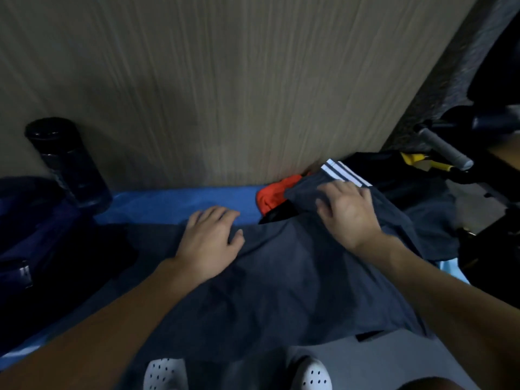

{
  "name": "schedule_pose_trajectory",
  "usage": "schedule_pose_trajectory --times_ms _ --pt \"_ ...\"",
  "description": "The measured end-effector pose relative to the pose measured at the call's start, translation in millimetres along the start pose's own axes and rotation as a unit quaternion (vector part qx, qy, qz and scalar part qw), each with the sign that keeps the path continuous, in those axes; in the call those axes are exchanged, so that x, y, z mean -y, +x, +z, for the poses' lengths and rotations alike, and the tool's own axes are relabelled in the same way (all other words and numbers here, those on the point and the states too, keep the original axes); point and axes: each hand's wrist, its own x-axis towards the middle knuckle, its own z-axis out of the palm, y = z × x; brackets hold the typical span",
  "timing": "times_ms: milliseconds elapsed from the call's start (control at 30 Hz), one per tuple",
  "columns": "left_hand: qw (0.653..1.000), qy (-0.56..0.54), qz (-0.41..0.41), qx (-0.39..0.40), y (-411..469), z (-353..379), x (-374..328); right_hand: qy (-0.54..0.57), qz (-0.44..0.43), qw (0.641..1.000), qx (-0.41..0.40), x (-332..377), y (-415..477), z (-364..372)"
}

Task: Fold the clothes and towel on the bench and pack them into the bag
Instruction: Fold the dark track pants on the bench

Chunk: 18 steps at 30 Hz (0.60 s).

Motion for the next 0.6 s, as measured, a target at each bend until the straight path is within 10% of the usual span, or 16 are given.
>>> schedule_pose_trajectory --times_ms 200,600 --pt "0.953 -0.291 -0.074 0.039 80.7 18.2 -61.0 -0.015 0.096 0.993 0.060 -63.7 38.8 -9.1" --pt "0.901 -0.408 -0.144 0.031 146.7 45.5 -77.2 -0.035 0.080 0.996 0.022 -94.7 84.7 9.4"
